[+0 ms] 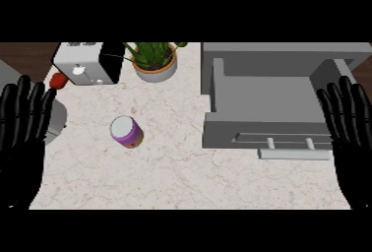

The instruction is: Pick up the can, place it into the drawer and close the drawer

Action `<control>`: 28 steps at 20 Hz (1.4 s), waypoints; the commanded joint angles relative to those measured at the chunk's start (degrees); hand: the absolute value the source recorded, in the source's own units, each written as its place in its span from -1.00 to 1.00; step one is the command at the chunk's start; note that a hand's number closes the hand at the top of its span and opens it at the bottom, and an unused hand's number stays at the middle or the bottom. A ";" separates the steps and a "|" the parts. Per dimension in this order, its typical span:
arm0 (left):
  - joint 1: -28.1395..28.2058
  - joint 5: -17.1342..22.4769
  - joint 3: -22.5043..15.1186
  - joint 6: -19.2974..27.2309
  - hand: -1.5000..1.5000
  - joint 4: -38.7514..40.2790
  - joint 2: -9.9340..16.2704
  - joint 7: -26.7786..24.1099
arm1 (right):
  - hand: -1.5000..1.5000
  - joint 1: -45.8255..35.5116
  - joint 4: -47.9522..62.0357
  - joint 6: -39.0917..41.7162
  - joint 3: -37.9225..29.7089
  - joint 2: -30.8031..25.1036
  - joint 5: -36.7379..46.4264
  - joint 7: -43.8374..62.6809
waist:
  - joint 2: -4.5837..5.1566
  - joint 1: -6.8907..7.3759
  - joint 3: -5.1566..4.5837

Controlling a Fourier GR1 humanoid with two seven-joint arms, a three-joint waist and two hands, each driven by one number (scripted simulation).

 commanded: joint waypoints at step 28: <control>-3.92 -8.74 -6.85 6.21 -1.00 9.47 -6.35 20.02 | -1.00 12.26 1.06 3.07 -8.87 0.66 -4.06 4.97 | 0.22 -1.04 -0.42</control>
